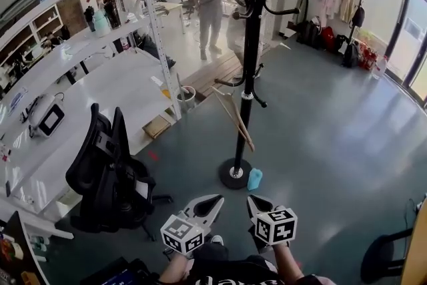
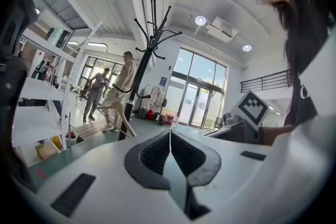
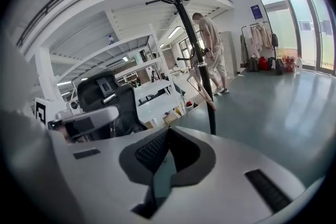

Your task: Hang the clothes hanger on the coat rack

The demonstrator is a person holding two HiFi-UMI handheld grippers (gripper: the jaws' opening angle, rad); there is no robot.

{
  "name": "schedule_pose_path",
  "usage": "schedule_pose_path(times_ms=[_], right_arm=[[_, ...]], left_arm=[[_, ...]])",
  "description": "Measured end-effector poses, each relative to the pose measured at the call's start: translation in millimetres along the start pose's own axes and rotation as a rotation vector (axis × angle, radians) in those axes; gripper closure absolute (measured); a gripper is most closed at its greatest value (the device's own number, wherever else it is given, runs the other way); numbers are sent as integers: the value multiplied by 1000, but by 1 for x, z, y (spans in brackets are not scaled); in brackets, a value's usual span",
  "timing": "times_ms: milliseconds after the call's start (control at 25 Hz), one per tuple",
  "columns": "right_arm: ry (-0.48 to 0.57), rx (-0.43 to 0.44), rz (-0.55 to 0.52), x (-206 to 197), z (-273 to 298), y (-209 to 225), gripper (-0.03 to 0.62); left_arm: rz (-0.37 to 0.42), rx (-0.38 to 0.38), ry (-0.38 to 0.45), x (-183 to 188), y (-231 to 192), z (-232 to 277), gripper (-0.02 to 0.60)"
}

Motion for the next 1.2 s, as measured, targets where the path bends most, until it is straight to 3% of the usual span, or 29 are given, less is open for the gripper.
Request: schedule_pose_path(times_ms=[360, 760, 1000, 1200], right_arm=[[-20, 27, -10, -34, -93, 52, 583], [-78, 71, -37, -98, -164, 81, 583], [-90, 111, -83, -116, -177, 65, 583], [-85, 128, -103, -118, -172, 41, 583]], left_arm=[[-5, 23, 5, -8, 108, 24, 575], [-38, 82, -33, -47, 215, 3, 575], [-33, 134, -35, -49, 236, -21, 575], [-19, 147, -34, -43, 226, -42, 575]])
Point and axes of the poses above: the fingertips, and each gripper's own axes: z forward along the fingers, y to its right, x out of its top, the point moved 5 cm from there along -z, backward along the fingers, and after that the axes turned 9 degrees about z, right-handed, at the moved point
